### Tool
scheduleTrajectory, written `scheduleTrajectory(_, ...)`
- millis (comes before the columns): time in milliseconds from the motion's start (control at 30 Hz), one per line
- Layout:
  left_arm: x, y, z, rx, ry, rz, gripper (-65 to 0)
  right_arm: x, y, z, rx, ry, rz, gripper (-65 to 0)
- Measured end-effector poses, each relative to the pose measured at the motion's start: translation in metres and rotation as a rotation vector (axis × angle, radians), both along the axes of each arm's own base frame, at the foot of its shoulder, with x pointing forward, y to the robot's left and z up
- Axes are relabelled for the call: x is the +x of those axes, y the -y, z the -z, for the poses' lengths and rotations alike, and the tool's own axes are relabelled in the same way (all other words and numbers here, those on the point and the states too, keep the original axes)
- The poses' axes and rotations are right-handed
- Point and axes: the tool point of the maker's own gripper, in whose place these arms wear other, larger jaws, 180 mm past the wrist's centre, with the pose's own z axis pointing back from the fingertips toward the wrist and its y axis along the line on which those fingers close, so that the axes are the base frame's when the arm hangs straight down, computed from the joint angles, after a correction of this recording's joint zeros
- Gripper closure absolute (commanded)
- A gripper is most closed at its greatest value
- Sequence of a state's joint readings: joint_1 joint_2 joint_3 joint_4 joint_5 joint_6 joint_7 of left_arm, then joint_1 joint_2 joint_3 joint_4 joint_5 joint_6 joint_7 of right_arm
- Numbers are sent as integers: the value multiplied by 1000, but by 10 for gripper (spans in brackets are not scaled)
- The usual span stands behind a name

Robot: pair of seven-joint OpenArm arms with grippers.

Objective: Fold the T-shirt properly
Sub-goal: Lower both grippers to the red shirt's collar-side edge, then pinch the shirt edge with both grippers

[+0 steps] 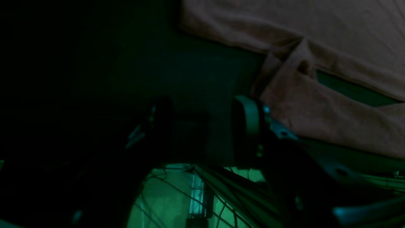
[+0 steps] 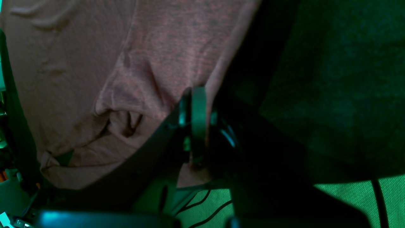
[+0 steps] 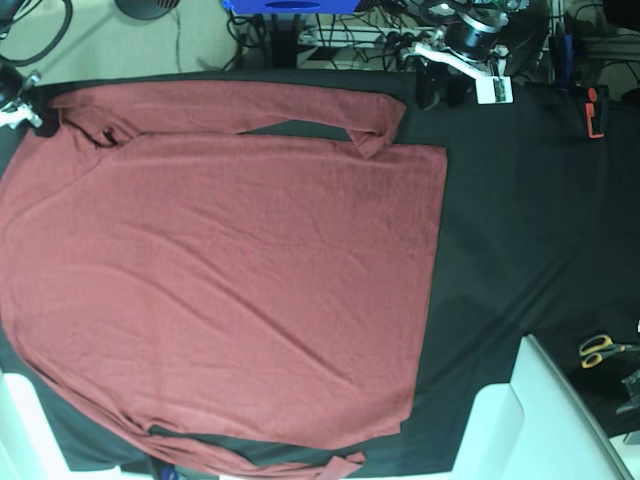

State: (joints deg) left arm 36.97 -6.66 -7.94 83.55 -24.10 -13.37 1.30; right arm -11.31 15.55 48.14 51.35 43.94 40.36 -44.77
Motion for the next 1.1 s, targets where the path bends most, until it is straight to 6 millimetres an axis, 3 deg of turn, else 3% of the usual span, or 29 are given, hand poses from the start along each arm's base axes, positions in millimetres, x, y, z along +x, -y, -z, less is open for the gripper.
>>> scheduleTrajectory(167,4,25,4,-45,1,39,-299,0,0,0,1,-1,-1,-2)
scheduleTrajectory(667,23,68,8,-110,32,121,-295,0,0,0,0,-1,-2,-2)
scheduleTrajectory(733,23,68,8,-110,31,121,-244,0,0,0,0,-1,-2,-2)
scheduleTrajectory(833,20,67,11,-108,12,122,-10,0,0,0,0,-1,-1,-2)
scheduleTrajectory(1100,17,67,9,-103,-7,134,0,1,0,0,1,-1,-4,-2)
